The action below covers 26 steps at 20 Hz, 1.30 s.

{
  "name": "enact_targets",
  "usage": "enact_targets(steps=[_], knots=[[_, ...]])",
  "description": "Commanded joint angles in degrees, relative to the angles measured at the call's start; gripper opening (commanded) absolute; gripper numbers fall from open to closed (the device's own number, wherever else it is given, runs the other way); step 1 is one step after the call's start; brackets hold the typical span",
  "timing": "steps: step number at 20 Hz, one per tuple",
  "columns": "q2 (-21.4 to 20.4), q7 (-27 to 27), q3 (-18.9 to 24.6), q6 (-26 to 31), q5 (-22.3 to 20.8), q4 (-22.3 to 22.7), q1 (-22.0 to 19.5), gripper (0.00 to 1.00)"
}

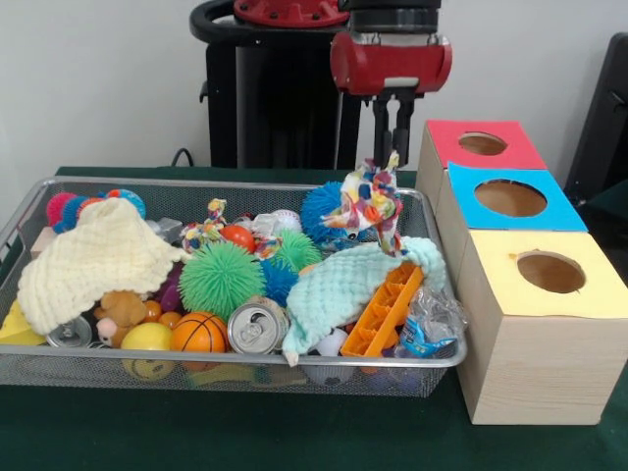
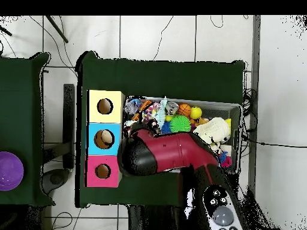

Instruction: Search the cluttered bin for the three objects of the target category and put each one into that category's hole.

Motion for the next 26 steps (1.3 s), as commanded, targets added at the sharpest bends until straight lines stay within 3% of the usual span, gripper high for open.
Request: enact_targets(steps=[1,6,21,26], knots=[[-5.4,12.0,-5.4,6.4,3.5,6.8,3.5,0.00],[-6.6,13.8,-8.5,6.3,5.4,8.5,7.4,0.00],[-0.8,15.5,-10.8,-3.3,11.8,10.8,13.7,0.00],[-0.2,15.6,-12.3,-3.6,13.4,10.3,15.9,0.00]])
